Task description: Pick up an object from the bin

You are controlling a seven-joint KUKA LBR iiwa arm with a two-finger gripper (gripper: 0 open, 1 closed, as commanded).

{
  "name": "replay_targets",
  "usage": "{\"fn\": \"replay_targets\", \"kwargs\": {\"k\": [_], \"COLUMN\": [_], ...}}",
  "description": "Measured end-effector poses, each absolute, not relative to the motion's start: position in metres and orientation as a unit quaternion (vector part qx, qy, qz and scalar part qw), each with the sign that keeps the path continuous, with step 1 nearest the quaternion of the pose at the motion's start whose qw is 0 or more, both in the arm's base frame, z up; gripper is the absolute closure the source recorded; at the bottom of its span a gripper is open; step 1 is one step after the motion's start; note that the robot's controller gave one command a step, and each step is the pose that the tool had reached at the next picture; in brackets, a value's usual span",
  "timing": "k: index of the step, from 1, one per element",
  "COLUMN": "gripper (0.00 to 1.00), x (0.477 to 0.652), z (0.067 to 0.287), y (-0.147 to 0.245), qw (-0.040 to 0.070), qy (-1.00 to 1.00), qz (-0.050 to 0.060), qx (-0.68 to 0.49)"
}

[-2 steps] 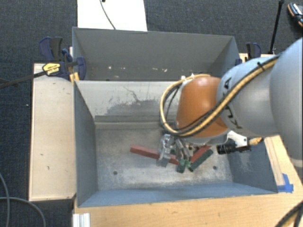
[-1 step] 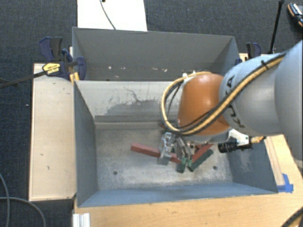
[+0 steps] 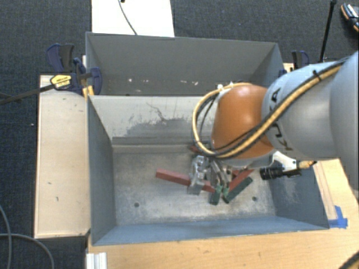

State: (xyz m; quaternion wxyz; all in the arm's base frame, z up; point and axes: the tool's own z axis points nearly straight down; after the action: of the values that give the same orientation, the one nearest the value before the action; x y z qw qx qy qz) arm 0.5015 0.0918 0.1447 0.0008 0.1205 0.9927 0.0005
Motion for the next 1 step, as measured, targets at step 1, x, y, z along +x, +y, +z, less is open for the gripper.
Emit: {"fn": "replay_targets", "kwargs": {"k": [1], "gripper": [1.0], "x": [0.5015], "z": [0.1533], "y": [0.0918], "qw": [0.001], "qy": [0.993], "qz": [0.0], "qx": [0.121]}}
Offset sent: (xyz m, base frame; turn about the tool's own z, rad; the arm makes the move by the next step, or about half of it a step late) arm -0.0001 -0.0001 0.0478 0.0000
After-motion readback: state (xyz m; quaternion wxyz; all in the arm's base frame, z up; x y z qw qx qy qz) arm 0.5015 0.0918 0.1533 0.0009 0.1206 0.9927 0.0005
